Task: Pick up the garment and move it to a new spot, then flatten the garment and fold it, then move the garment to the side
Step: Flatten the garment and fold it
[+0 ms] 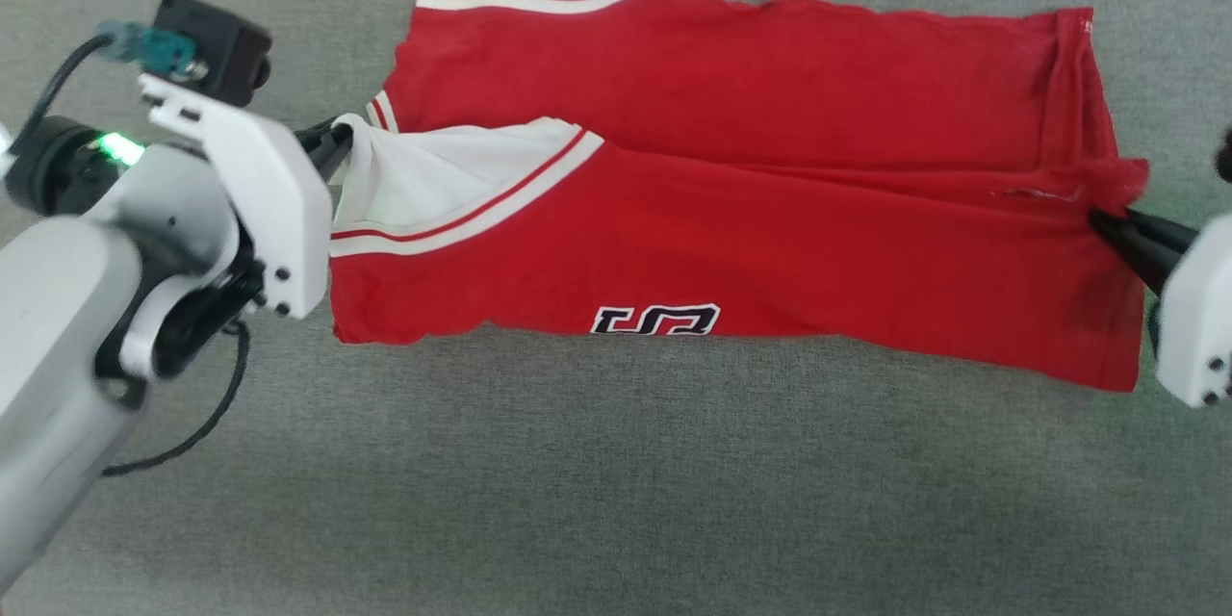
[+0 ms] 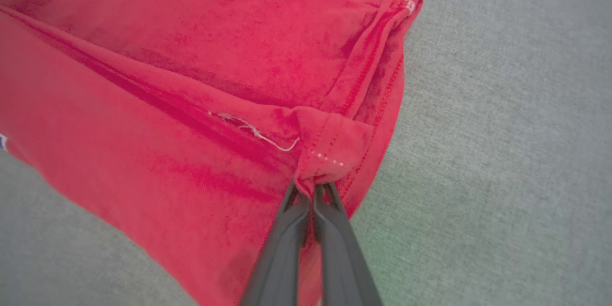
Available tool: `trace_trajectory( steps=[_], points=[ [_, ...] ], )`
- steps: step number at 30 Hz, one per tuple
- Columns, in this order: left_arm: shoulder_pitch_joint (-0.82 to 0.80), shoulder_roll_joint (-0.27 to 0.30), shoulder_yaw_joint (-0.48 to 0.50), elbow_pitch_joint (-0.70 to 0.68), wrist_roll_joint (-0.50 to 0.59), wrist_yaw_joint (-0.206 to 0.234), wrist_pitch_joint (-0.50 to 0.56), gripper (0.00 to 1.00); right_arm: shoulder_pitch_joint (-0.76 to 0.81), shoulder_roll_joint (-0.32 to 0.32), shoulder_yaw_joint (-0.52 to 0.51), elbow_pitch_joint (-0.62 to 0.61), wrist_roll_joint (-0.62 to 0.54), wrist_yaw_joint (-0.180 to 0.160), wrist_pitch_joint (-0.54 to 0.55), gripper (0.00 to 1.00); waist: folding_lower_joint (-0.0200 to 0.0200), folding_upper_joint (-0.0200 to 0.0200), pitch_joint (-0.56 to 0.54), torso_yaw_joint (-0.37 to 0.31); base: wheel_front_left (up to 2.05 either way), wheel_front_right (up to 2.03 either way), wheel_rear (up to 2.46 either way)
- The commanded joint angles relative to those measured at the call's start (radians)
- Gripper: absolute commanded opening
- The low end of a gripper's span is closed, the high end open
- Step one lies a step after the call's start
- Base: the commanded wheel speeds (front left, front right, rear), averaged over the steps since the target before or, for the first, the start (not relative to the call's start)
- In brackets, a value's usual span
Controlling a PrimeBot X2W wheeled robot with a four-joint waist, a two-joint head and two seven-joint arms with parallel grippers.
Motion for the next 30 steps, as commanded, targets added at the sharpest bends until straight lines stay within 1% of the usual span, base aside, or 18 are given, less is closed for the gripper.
trace_trajectory(
  steps=[1,4,8,13,14,15,16,17,18,21,23,27,30],
  points=[
    [-0.025,-0.023,-0.01,0.055,0.009,-0.018,0.003,0.0,-0.034,-0.008,0.027,0.039,-0.011,-0.001,-0.018,0.0,0.0,0.0,0.015,-0.007,0.0,0.0,0.0],
    [-0.066,-0.094,-0.024,0.201,0.001,-0.059,-0.014,0.0,-0.12,-0.006,0.087,0.147,-0.023,-0.001,-0.073,0.0,0.0,0.0,0.028,-0.01,0.0,0.0,0.0],
    [-0.097,-0.169,-0.04,0.383,-0.016,-0.111,-0.022,0.0,-0.212,-0.004,0.184,0.286,-0.019,-0.001,-0.135,0.0,0.0,0.0,0.039,-0.017,0.0,0.0,0.0],
    [-0.124,-0.239,-0.052,0.566,-0.04,-0.164,-0.018,0.0,-0.288,-0.002,0.297,0.428,0.009,-0.001,-0.176,0.0,0.0,0.0,0.046,-0.021,0.0,0.0,0.0],
    [-0.13,-0.246,-0.054,0.592,-0.04,-0.173,-0.012,0.0,-0.302,-0.007,0.318,0.441,0.012,-0.001,-0.182,0.2,0.0,0.0,0.045,-0.022,0.0,0.0,0.0],
    [-0.137,-0.253,-0.049,0.613,-0.049,-0.177,-0.011,0.07,-0.313,-0.01,0.332,0.452,0.022,-0.001,-0.187,0.44,0.0,0.0,0.042,-0.022,0.0,0.0,0.0],
    [-0.145,-0.257,-0.041,0.628,-0.056,-0.179,-0.013,0.4,-0.321,-0.017,0.346,0.454,0.03,-0.001,-0.192,0.76,0.0,0.0,0.039,-0.023,0.0,0.0,0.0],
    [-0.156,-0.257,-0.038,0.636,-0.057,-0.186,-0.016,0.59,-0.33,-0.027,0.36,0.451,0.036,-0.001,-0.198,1.0,0.0,0.0,0.035,-0.023,0.0,0.0,0.0],
    [-0.166,-0.253,-0.036,0.639,-0.056,-0.19,-0.018,1.0,-0.334,-0.034,0.362,0.452,0.049,-0.001,-0.205,1.0,0.0,0.0,0.03,-0.023,0.0,0.0,0.0],
    [-0.178,-0.238,-0.034,0.63,-0.059,-0.191,0.001,1.0,-0.333,-0.059,0.361,0.43,0.063,-0.001,-0.231,1.0,0.0,0.0,0.011,-0.023,0.0,0.0,0.0],
    [-0.178,-0.229,-0.035,0.617,-0.058,-0.187,0.009,1.0,-0.329,-0.063,0.354,0.417,0.07,-0.001,-0.244,1.0,0.0,0.0,0.005,-0.023,0.0,0.0,0.0],
    [-0.152,-0.183,-0.038,0.532,-0.052,-0.15,0.043,1.0,-0.292,-0.072,0.289,0.374,0.075,-0.001,-0.303,1.0,0.0,0.0,-0.018,-0.022,0.0,0.0,0.0],
    [-0.117,-0.137,-0.034,0.425,-0.062,-0.107,0.073,1.0,-0.253,-0.062,0.221,0.326,0.055,-0.001,-0.352,1.0,0.0,0.0,-0.029,-0.022,0.0,0.0,0.0]
  ],
)
